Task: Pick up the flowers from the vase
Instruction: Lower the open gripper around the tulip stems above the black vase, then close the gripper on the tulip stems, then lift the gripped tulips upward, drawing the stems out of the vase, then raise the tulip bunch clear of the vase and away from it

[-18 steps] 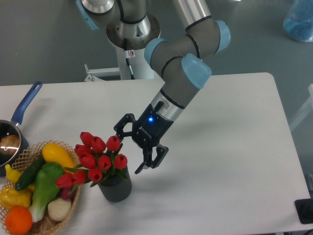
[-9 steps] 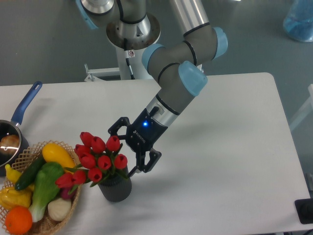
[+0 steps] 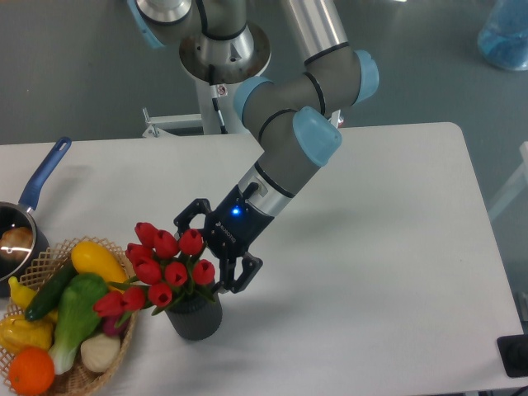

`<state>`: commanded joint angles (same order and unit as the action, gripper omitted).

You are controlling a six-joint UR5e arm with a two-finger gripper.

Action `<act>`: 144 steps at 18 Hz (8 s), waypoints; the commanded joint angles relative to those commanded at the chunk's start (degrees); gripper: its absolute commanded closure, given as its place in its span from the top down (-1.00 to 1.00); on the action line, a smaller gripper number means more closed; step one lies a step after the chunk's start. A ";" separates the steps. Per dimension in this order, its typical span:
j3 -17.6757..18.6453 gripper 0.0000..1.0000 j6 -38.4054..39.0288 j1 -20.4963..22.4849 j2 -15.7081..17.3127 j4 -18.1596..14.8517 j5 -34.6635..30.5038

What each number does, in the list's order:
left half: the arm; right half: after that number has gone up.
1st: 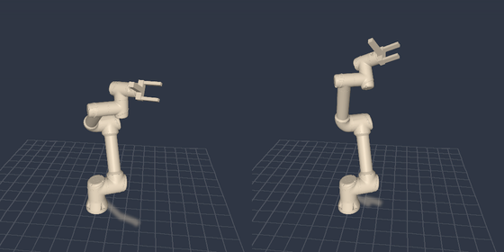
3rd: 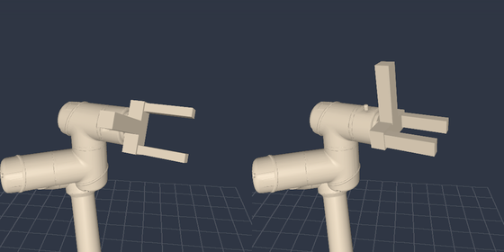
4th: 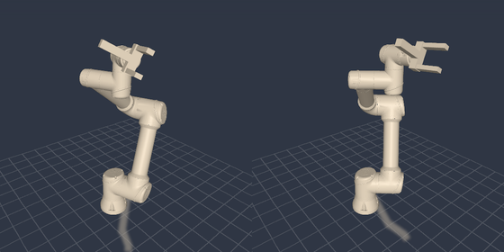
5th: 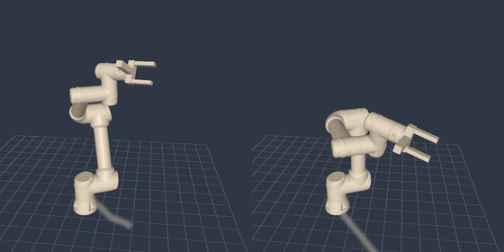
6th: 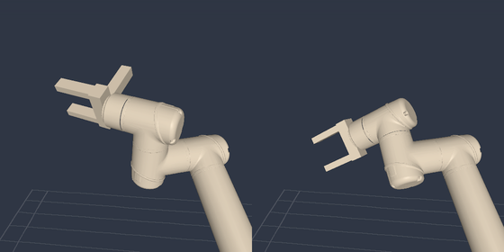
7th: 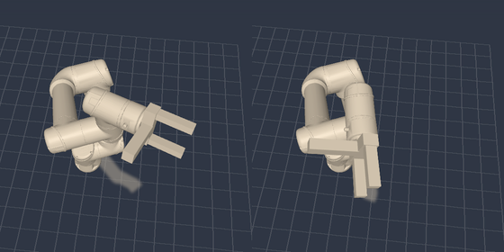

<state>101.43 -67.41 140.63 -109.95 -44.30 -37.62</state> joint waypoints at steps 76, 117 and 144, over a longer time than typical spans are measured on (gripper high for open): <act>0.97 -0.04 0.53 2.02 1.32 2.02 13.71; -3.43 -0.06 15.64 3.25 9.93 2.11 17.22; -5.89 -0.11 23.12 15.02 11.78 2.02 20.65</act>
<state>95.54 -44.30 155.65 -98.17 -42.27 -16.96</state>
